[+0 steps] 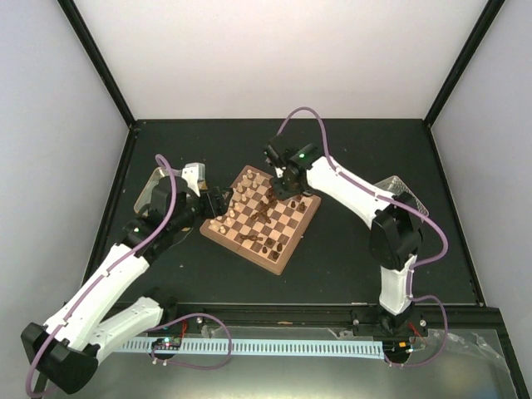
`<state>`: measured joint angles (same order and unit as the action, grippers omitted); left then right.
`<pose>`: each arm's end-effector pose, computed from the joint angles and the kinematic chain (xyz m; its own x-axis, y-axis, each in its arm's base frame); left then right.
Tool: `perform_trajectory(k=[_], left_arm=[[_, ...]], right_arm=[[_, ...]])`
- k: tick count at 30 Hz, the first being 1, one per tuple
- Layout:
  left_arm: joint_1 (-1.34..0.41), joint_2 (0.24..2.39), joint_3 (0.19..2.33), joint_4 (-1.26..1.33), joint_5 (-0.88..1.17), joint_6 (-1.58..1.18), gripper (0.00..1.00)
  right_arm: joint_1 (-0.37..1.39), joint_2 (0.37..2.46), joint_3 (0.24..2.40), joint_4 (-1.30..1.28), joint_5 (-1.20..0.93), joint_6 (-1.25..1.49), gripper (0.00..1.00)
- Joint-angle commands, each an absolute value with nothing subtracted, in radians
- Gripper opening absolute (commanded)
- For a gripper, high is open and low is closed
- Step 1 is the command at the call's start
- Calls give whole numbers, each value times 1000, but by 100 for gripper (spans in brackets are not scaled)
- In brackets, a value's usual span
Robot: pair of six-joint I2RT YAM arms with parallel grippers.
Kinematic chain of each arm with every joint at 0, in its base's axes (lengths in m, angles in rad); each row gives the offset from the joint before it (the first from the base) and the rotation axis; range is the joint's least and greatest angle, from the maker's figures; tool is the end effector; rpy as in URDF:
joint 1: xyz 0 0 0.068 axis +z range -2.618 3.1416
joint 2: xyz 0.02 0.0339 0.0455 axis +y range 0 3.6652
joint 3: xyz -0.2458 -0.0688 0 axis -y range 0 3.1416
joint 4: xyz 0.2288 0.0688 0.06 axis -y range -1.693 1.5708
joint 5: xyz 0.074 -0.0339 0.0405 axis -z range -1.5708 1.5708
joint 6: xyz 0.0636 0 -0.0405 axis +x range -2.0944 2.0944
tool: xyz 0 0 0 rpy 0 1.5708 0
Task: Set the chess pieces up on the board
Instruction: Place the chess piece on the chessboard, then pick up the chess piece from the chessboard.
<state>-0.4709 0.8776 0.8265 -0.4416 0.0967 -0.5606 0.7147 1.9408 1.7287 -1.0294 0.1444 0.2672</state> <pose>0.1892 -0.1032 0.2859 -0.6374 -0.2693 -0.7219 0.2225 0.8326 -0.5071 0.3002 0.2483 0.2236 -0.8513 -0.3928 -0.3479 -0.4029 0.9141 -0.0460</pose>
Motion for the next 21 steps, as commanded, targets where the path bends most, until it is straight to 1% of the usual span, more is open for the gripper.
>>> perform_trajectory(k=[1,10,16,21], left_arm=[[-462,817,832,-445,9,-592,76],[-460,650,802,-455,-170,-666,76],[-460,561,769,-448,-232,-701,76],[-460,553,764,-446,-234,-708,76]], right_arm=[[809,1911,1672,-952,54,219,34],[961,1966,1623,-867,-113,94,34],[997,2032,1622,-858,-93,55,34],[1005,2066,1619,-861,-61,27,34]])
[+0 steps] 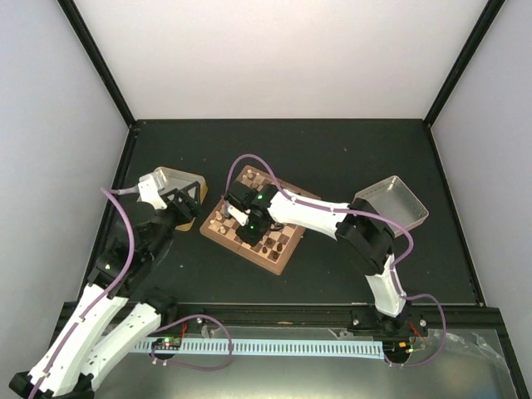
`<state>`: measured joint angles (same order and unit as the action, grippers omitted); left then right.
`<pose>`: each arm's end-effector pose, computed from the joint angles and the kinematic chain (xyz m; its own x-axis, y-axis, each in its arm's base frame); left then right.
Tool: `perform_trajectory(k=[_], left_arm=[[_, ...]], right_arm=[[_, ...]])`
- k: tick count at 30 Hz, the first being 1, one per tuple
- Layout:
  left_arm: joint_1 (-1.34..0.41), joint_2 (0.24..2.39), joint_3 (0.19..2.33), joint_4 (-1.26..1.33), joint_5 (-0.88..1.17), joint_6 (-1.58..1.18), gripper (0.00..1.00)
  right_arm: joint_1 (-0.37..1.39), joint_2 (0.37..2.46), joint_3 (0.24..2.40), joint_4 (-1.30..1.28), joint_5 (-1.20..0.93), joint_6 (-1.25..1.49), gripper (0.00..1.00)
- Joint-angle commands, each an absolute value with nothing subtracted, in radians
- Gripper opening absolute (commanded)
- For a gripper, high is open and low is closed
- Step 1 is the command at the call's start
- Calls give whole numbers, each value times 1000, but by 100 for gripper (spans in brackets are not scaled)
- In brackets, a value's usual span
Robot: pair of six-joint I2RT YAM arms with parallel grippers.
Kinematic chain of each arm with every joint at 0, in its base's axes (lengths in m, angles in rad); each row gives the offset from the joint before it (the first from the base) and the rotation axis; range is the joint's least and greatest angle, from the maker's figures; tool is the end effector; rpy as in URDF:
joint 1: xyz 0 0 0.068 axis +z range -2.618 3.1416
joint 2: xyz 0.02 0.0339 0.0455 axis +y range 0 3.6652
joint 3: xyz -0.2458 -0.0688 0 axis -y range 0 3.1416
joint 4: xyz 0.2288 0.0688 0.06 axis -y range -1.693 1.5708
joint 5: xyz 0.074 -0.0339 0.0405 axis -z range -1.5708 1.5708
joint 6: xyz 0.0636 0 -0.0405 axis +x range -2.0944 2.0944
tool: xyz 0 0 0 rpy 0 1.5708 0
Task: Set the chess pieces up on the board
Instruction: Pick up the chess piece from the chessboard.
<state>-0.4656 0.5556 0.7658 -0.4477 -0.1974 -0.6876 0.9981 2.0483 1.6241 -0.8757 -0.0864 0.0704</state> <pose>0.1441 -0.0584 0.3175 -0.3338 -0.5288 -0.7804 0.0752 0.8103 -0.5812 0.2137 0.3416 0.1600 -0.5806 -0.7712 -0.2611 -0.8110 0.5761 0.1018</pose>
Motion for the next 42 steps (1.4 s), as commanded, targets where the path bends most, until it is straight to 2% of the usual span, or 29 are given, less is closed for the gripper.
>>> perform_trajectory(k=[1,17,20,25,32,38,42], left_arm=[[-459,555,764,-447,-232,-709,76],[-460,574,761,-440,-218,-709,77],[-460,574,759,-439,-213,-710,78],[-458,573,753,-442,-206,-715,78],[-455,599,707,-416,-154,-770,82],[-426,638,660,-346,-4,-854,84],[-408,666,617,-227,152,-871,92]], right_arm=[[1006,2069,1617,-858,-52,20,34],[1008,2109,1604,-862,-17,-32,31],[1008,2120,1608,-877,-20,-29,26],[1008,2119,1594,-850,-13,-23,13],[1006,1964,1479,-662,-2,-17,8],[988,1762,1309,-416,-31,20,8],[975,1653,1211,-307,-36,42,8]])
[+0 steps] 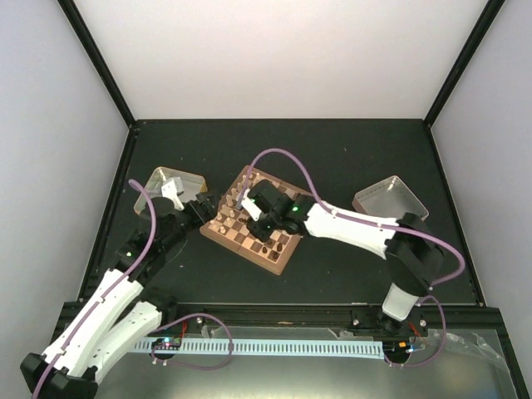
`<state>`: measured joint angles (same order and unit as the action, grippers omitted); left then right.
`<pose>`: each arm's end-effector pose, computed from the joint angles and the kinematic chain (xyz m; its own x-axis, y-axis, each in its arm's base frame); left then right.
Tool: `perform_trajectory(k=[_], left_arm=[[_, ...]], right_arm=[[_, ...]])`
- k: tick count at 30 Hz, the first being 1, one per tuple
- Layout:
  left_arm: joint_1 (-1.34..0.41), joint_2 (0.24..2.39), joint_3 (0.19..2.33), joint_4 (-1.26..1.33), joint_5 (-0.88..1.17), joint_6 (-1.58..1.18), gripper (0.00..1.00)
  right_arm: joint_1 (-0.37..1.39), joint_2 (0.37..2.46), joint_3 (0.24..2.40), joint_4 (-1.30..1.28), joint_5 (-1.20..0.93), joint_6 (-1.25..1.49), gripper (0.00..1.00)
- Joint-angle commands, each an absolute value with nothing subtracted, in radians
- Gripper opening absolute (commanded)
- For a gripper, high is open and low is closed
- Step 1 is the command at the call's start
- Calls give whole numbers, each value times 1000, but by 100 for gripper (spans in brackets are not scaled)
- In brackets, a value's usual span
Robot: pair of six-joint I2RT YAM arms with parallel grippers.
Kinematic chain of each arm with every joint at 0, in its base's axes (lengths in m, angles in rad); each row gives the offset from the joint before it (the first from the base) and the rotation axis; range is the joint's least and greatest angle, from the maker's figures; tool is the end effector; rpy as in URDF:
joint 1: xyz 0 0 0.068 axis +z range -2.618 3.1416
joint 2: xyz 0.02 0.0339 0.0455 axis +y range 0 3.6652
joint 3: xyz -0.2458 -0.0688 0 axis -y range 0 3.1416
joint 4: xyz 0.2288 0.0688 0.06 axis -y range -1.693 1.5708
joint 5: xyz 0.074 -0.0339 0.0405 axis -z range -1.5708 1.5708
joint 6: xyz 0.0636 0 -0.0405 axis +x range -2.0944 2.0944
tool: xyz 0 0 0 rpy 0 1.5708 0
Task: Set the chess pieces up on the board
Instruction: Pick up the chess piece from the chessboard.
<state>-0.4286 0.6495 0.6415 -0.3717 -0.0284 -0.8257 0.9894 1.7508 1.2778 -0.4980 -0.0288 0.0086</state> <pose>0.1656 -0.0737 0.2693 -0.5163 -0.5719 -0.6375 0.0176 0.7371 -0.6755 0.2031 0.3124 0.1909 -0.4606 -0.6852 -0.5642 -0.8403 0.5413 0.0286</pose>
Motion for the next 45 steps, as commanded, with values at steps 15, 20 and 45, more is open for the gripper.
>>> perform_trajectory(k=[15,20,45], left_arm=[[-365,956,762,-200,717,-675,52],[-365,988,758,-202,755,-680,36],[-365,1019,789,-119,782,-760,2]], right_arm=[[967,1456,1089,-155,-55,75,8],[965,1452,1100,-167,-34,75,9],[770,1188,856,118,-304,520,73]])
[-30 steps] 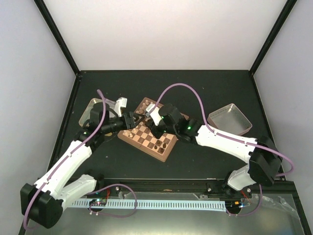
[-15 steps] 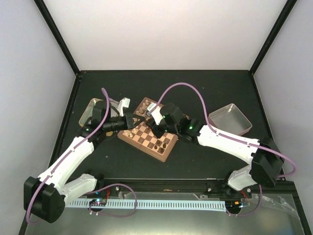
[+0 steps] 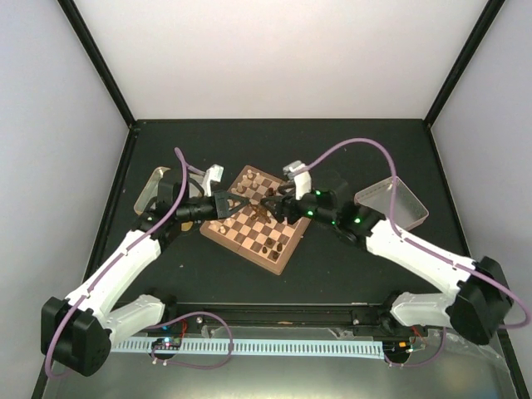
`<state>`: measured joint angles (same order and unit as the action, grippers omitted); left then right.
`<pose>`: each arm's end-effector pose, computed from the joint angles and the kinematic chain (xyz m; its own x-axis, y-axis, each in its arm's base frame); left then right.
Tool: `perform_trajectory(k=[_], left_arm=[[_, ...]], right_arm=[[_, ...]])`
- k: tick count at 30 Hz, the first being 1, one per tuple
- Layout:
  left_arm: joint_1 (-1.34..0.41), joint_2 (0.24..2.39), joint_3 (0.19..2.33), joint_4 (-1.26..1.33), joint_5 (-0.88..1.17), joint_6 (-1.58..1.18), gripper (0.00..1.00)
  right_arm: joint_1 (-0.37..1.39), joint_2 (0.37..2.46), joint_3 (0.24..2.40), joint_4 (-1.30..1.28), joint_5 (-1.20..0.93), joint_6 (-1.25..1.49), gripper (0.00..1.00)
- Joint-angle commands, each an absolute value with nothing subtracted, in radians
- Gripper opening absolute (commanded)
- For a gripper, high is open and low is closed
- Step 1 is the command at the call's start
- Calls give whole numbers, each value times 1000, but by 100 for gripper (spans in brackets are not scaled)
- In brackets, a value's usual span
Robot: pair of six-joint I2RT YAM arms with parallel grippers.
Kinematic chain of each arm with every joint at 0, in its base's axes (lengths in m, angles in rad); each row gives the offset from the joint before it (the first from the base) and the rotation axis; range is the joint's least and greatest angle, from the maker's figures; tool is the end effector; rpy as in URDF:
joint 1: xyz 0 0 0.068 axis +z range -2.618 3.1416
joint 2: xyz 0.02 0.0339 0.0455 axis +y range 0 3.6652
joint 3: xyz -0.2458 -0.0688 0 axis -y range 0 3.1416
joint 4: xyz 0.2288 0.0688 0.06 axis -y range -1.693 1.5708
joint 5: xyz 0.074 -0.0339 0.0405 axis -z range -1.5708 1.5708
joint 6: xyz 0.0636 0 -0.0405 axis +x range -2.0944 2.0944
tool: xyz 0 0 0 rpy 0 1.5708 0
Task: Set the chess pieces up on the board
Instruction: Pick up the chess piece from the chessboard.
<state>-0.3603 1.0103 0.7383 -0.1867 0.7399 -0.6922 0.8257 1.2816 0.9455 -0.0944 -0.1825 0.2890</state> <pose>0.2041 -0.1227 0.2645 -0.8462 -0.1849 -0.4997 0.3715 0.4676 -0.8021 0.2016 0.2355 0.2733 -0.5091 -0.1385 -0.8495 -0.7194 0.6104 0.3316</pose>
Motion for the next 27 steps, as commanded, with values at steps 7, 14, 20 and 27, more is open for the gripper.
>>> perform_trajectory(k=[7,14,20,27], left_arm=[[-365,1007,747,149,806,-1131,2],[-365,1014,686,405,818,-1430,2],[-367,1012,683,432,819,-1472,2],[-367,1007,668,422,815,-1466,2]], right_arm=[[704,1084,651,472,-347,1031,78],[704,1189,628,815,-519,1324,70],[704,1246,621,942,-522,1408,56],[704,1243,618,926,-500,1411,31]])
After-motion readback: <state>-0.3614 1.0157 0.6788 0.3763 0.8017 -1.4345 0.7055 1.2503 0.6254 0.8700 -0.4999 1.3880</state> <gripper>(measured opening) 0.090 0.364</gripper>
